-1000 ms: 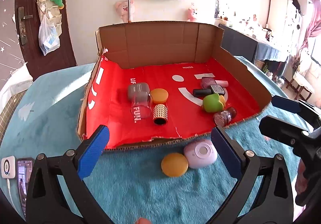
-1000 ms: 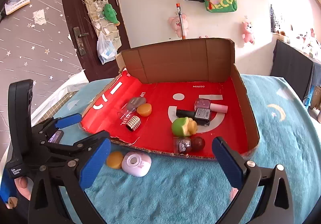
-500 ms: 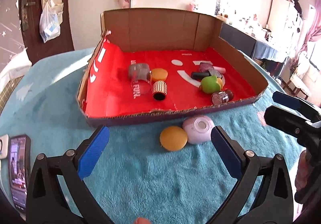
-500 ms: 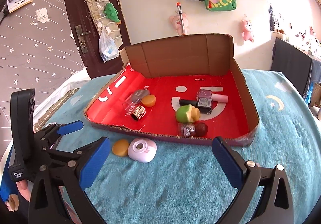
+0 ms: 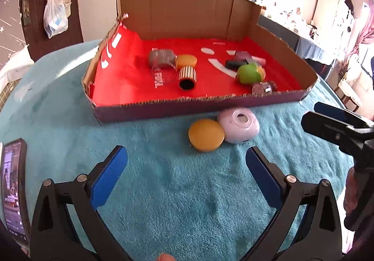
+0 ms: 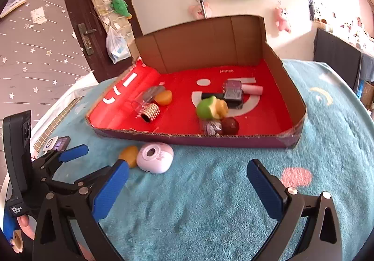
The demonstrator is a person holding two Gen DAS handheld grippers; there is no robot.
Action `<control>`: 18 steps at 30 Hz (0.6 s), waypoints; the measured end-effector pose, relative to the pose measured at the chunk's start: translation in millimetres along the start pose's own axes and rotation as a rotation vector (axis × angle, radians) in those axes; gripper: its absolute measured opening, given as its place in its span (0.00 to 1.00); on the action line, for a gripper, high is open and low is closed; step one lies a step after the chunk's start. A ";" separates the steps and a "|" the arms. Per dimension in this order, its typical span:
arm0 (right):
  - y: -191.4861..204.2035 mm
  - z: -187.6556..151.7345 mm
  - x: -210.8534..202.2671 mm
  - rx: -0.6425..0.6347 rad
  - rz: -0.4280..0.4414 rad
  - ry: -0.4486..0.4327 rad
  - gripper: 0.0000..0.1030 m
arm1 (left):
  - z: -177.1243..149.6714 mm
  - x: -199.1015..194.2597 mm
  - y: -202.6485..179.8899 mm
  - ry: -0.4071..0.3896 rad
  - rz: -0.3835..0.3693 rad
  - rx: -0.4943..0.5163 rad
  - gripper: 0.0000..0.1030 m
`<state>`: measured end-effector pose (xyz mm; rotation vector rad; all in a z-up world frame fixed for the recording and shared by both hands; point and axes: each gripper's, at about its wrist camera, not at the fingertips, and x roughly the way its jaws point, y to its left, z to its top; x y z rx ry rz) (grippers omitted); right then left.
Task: Organize rigid objects
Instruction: 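Withdraw both open tools from the box toward the sponge and compact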
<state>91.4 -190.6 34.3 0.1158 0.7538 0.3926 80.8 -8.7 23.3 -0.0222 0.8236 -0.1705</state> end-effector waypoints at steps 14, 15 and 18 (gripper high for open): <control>-13.6 -1.8 19.3 0.059 -0.017 0.048 1.00 | 9.3 34.0 2.3 0.097 0.029 -0.022 1.00; -14.2 -1.8 20.3 0.059 -0.018 0.051 1.00 | 9.9 36.3 1.9 0.106 0.035 -0.021 1.00; -14.9 -2.1 24.3 0.059 -0.020 0.062 1.00 | 14.7 41.3 -3.6 0.121 0.072 0.000 1.00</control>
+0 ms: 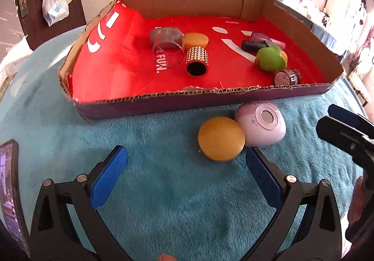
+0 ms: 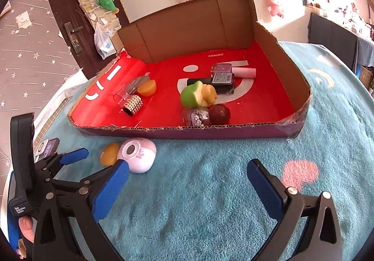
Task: Organize rigid objects
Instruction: 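Withdraw both open tools from the box toward the sponge and compact, then grasp the pink compact with the right tool while the left tool grasps the orange sponge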
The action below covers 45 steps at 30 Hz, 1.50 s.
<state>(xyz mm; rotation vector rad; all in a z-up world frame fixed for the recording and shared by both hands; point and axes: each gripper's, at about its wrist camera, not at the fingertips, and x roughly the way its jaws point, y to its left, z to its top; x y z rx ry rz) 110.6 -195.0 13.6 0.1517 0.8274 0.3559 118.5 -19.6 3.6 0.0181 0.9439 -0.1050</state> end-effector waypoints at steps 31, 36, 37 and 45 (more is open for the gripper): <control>60.8 -0.3 48.6 -0.219 -0.012 0.084 0.75 | 10.9 5.8 32.4 -0.002 0.001 0.004 0.81; 64.3 4.0 54.0 -0.234 0.004 0.085 0.70 | 10.9 4.4 31.9 -0.014 -0.008 0.019 0.70; 64.6 4.5 54.9 -0.235 0.008 0.088 0.69 | 10.9 4.4 30.9 -0.015 -0.007 0.022 0.68; 60.0 4.6 52.9 -0.225 0.002 0.088 0.61 | 11.5 5.0 27.2 -0.019 -0.004 0.040 0.63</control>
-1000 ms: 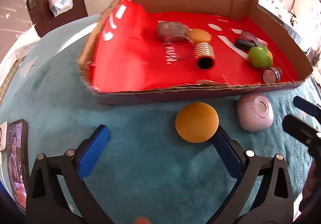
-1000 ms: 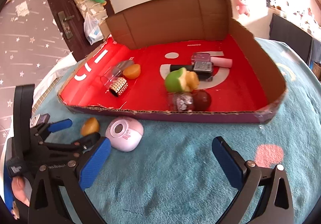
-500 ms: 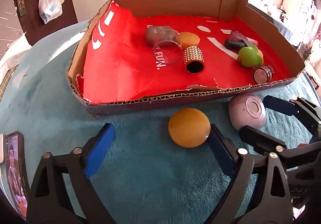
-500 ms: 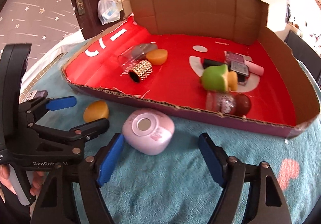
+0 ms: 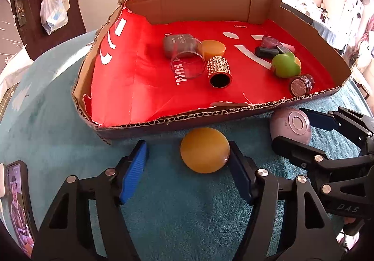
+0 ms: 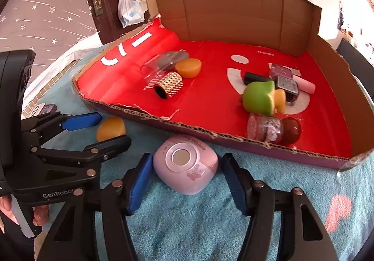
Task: Organize rigid objects
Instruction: 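Grasp the pink compact with the right tool while the left tool grasps the orange sponge, then carry the pink compact and orange sponge into the box and lower them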
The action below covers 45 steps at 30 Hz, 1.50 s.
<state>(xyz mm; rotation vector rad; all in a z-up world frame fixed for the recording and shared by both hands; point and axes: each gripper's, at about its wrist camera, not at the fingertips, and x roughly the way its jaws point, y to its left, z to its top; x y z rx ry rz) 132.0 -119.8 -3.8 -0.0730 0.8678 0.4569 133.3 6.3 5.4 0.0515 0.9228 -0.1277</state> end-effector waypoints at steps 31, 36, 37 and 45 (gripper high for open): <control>-11.7 -8.0 -52.3 0.044 0.058 -0.064 0.56 | 2.5 -43.9 -25.8 -0.086 -0.068 0.051 0.35; -12.1 -4.5 -65.7 0.040 0.062 -0.095 0.56 | 8.7 -46.5 -28.6 -0.096 -0.068 0.054 0.35; -12.6 -3.5 -67.7 0.038 0.062 -0.101 0.56 | 11.4 -47.2 -28.7 -0.100 -0.072 0.054 0.35; -19.5 12.1 -73.1 0.044 0.067 -0.126 0.56 | 33.7 -50.6 -30.2 -0.131 -0.082 0.067 0.35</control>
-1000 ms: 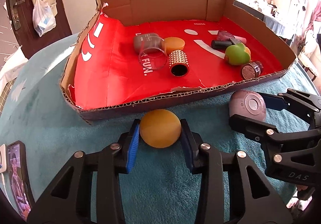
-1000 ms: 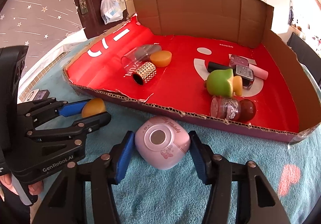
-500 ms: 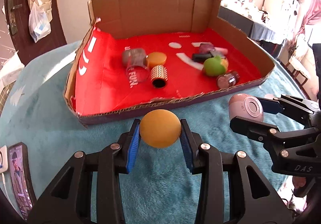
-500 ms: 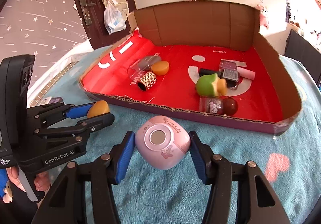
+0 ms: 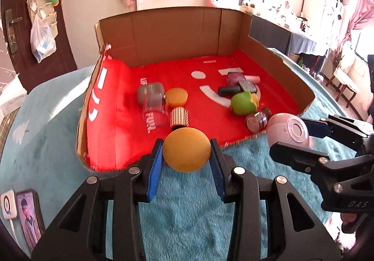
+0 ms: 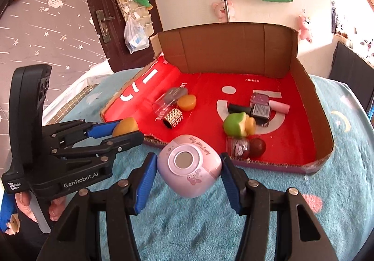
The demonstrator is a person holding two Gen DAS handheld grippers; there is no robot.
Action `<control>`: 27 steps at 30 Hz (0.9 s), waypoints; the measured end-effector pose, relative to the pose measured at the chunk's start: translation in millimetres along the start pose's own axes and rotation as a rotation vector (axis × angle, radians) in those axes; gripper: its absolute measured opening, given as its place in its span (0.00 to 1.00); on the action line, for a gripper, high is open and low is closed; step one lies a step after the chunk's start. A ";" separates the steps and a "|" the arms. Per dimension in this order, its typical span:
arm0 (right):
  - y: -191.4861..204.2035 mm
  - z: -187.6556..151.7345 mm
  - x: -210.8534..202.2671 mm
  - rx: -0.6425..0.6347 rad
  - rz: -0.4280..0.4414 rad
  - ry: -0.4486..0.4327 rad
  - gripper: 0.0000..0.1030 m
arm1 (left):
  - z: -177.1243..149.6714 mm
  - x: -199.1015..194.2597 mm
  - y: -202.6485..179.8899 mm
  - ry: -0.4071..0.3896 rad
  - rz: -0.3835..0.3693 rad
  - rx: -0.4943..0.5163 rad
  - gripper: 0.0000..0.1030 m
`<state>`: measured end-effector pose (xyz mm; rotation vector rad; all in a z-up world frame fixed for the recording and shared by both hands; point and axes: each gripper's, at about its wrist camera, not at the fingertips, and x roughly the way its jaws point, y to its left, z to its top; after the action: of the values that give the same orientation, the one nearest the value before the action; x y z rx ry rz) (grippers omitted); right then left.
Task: Organize rigid objects
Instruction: 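Carry the pink compact and orange sponge into the box and lower them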
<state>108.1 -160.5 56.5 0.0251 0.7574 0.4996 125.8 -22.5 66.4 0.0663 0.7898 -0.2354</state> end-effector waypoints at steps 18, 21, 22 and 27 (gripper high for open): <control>-30.1 33.2 39.1 0.048 0.002 0.059 0.56 | 30.9 65.4 2.0 0.169 -0.143 0.034 0.35; -30.0 34.3 46.9 0.046 0.012 0.076 0.56 | 29.7 75.4 4.2 0.197 -0.141 0.033 0.35; -29.6 34.6 49.9 0.045 0.015 0.083 0.56 | 29.2 78.4 5.3 0.203 -0.135 0.033 0.35; -29.2 35.1 63.3 0.046 0.028 0.112 0.56 | 28.1 85.5 11.6 0.211 -0.123 0.019 0.35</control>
<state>182.8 -152.9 35.1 0.0513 0.8791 0.5132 206.2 -31.1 25.1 0.0609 1.0035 -0.3565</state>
